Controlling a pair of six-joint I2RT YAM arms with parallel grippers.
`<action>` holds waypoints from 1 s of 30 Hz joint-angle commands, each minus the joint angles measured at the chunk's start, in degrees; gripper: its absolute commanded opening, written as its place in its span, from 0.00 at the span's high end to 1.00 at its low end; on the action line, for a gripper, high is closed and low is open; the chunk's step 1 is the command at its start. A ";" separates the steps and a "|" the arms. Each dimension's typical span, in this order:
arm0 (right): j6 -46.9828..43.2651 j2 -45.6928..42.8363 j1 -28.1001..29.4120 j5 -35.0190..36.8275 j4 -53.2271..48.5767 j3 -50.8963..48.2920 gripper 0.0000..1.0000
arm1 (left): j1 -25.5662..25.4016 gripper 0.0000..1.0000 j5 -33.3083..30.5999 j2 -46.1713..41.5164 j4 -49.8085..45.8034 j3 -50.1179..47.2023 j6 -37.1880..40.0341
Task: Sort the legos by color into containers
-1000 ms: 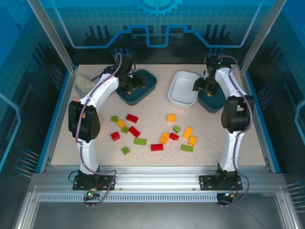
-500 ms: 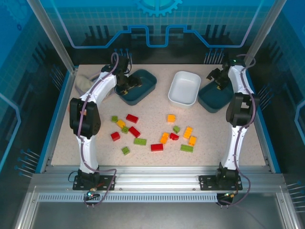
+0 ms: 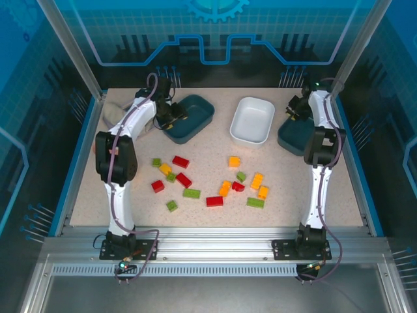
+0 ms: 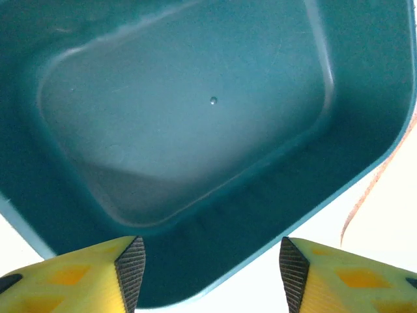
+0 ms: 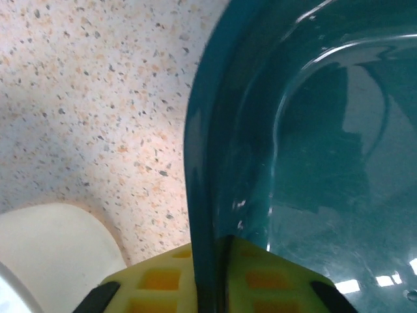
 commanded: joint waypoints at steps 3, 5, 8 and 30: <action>-9.27 -7.04 3.61 0.56 -2.20 -8.61 0.94 | -0.04 0.43 2.58 4.02 -3.01 4.05 0.67; -10.89 -9.57 4.76 -0.21 -1.14 -12.45 0.94 | -0.05 0.43 2.79 4.66 -2.74 4.08 0.77; -11.49 -12.98 6.38 -2.52 0.64 -17.82 0.94 | -0.35 0.45 3.57 5.70 -2.00 4.06 0.66; -9.29 -20.78 10.75 -9.86 9.73 -29.62 0.28 | -9.61 0.48 13.84 12.23 5.66 9.61 -8.83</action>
